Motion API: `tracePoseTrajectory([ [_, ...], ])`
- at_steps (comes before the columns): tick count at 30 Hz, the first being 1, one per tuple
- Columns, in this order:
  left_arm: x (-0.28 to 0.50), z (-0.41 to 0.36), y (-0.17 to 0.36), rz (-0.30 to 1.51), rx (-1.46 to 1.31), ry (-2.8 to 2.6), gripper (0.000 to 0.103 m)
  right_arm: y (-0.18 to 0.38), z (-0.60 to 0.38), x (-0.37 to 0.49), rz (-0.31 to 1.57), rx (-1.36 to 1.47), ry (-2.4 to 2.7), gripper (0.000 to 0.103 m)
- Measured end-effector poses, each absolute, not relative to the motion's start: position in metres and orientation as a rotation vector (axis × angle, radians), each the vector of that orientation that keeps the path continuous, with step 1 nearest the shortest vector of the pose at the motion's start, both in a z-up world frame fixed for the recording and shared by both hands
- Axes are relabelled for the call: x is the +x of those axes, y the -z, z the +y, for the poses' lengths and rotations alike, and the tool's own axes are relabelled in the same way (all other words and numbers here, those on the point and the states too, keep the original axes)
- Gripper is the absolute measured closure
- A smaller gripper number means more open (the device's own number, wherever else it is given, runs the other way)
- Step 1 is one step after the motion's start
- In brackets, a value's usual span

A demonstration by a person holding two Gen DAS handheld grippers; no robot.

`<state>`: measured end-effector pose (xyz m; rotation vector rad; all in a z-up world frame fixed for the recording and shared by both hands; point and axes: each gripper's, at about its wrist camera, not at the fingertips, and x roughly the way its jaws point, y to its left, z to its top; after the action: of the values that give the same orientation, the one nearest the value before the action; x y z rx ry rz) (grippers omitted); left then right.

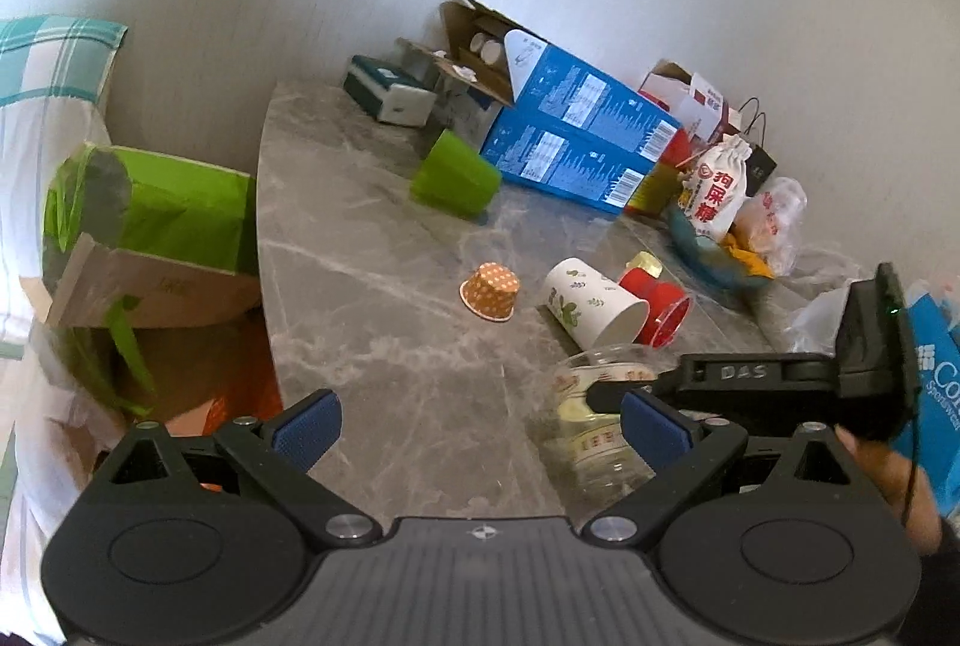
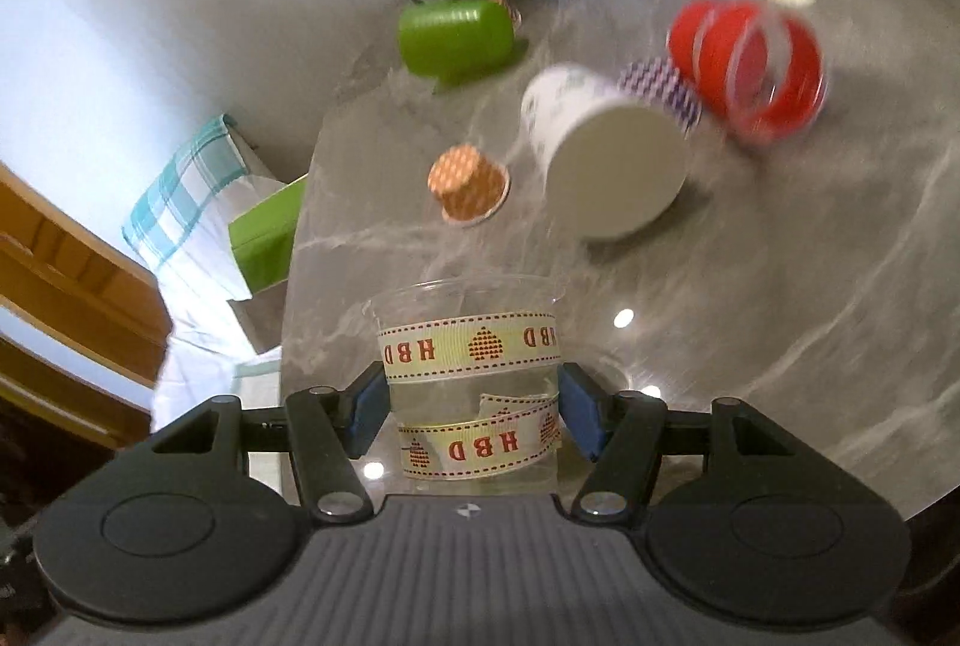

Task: Flip cup upright
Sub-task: 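Lift the clear HBD cup off the table with the right tool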

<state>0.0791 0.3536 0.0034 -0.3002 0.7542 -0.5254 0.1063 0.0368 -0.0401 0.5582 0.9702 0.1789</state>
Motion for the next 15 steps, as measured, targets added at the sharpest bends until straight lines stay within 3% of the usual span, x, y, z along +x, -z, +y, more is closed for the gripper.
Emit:
tracePoseTrajectory([
  [8, 0.087, 0.354, 0.008, 0.823, -0.335, 0.519, 0.002, 0.05, 0.042, 0.105, 0.985, 0.611, -0.19, 0.035],
  [15, 0.094, 0.341, 0.015, 0.867, -0.337, 0.508, 0.002, 0.047, 0.034, 0.096, 0.931, 0.634, -0.214, 0.019],
])
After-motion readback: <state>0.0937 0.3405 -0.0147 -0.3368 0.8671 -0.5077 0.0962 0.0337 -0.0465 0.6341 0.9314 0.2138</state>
